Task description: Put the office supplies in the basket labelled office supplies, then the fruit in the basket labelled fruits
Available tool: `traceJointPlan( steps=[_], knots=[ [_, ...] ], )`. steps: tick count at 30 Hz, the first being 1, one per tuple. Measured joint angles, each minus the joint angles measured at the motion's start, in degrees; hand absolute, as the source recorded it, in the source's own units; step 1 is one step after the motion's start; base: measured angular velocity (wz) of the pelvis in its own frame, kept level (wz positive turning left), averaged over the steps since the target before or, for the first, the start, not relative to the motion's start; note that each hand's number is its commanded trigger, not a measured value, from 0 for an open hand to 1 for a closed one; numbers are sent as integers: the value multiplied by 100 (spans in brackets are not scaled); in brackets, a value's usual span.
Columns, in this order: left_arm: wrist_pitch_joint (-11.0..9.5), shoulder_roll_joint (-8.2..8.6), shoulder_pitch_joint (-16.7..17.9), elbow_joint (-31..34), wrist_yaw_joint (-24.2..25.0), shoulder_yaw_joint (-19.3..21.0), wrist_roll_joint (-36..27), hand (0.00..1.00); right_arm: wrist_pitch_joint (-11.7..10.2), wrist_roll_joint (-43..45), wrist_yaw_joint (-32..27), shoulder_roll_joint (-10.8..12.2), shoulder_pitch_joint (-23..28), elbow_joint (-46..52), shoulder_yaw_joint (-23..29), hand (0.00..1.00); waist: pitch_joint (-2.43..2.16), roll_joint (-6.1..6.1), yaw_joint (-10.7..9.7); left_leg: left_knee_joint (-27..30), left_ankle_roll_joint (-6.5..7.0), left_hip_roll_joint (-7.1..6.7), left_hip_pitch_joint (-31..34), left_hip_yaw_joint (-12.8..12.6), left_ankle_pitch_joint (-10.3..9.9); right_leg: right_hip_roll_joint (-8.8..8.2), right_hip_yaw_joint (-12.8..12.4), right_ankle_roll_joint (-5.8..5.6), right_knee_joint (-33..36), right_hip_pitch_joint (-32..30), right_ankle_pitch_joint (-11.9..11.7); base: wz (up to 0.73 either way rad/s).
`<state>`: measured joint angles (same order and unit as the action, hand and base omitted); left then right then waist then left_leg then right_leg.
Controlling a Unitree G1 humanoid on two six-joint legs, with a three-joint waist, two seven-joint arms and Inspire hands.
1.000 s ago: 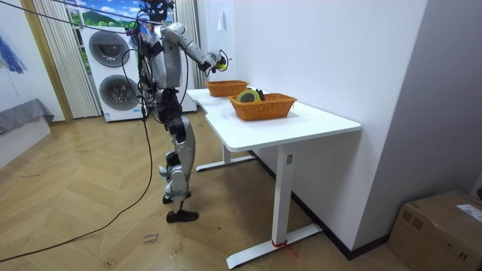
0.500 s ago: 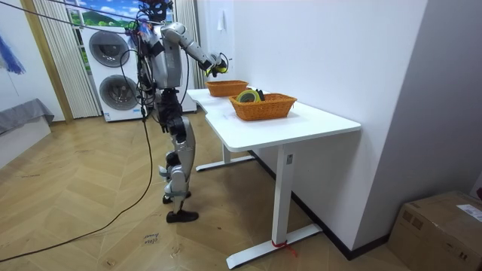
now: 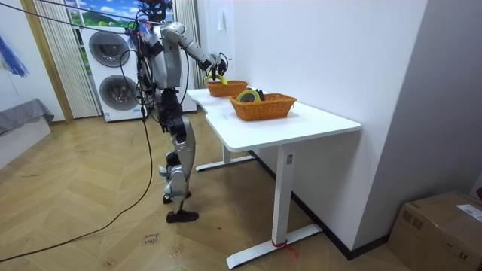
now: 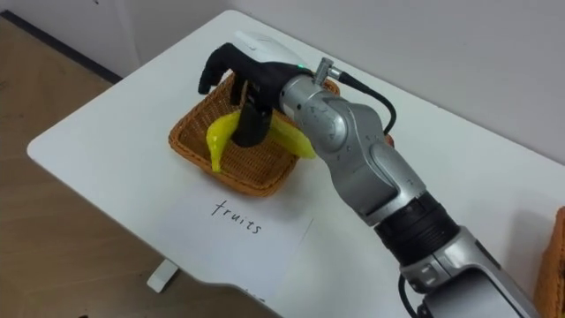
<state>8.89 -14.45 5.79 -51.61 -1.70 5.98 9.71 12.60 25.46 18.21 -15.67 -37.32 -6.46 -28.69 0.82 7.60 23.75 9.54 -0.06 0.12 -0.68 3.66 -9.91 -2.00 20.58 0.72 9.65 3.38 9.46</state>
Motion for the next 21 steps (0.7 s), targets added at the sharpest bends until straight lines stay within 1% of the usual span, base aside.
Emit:
traceJointPlan(
  steps=[21],
  knots=[
    [0,0,0,0,1,0,0,0,0,-8,-2,0,0,0,0,0,1,-2,0,-1,0,0,1,7,0,1,0,0,-1,2,0,0]
  ],
)
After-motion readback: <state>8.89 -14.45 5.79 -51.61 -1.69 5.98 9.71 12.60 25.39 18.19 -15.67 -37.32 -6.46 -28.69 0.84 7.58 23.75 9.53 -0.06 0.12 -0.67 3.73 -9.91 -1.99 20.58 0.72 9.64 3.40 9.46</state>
